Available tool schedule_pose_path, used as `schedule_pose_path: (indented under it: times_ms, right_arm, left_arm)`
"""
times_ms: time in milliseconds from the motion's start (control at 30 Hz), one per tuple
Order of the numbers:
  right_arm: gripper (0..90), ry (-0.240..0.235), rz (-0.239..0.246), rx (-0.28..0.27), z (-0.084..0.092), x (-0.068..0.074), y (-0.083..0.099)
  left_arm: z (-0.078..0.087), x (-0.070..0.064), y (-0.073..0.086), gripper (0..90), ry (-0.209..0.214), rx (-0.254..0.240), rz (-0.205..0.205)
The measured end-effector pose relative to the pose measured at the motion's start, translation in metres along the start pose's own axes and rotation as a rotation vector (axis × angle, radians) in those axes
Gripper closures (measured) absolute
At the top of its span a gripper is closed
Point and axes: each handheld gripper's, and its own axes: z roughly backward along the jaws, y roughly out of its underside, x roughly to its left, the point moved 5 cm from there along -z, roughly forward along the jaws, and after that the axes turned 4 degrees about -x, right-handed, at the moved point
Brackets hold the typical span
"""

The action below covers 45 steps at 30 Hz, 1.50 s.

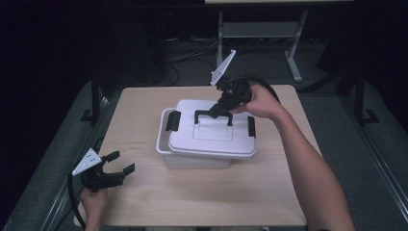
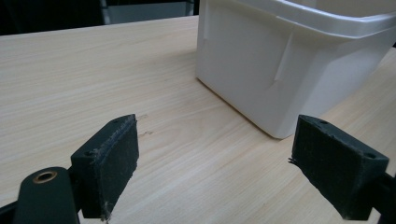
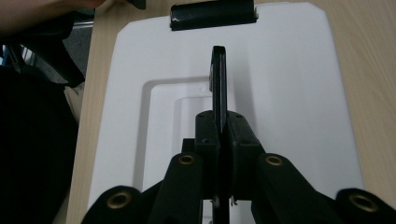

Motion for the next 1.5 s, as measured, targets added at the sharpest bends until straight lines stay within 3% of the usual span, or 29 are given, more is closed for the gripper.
schedule_pose_path:
  times_ms: [867,1500]
  right_arm:
    - [84.1,-0.059,0.025,0.004,-0.035,-0.018,-0.027]
    - [84.0,-0.097,0.018,0.009,-0.053,-0.03,-0.029]
  left_arm:
    - [-0.002,0.0,0.001,14.1,0.002,0.006,0.002]
    - [0.002,0.003,0.002,14.1,-0.008,0.008,0.005]
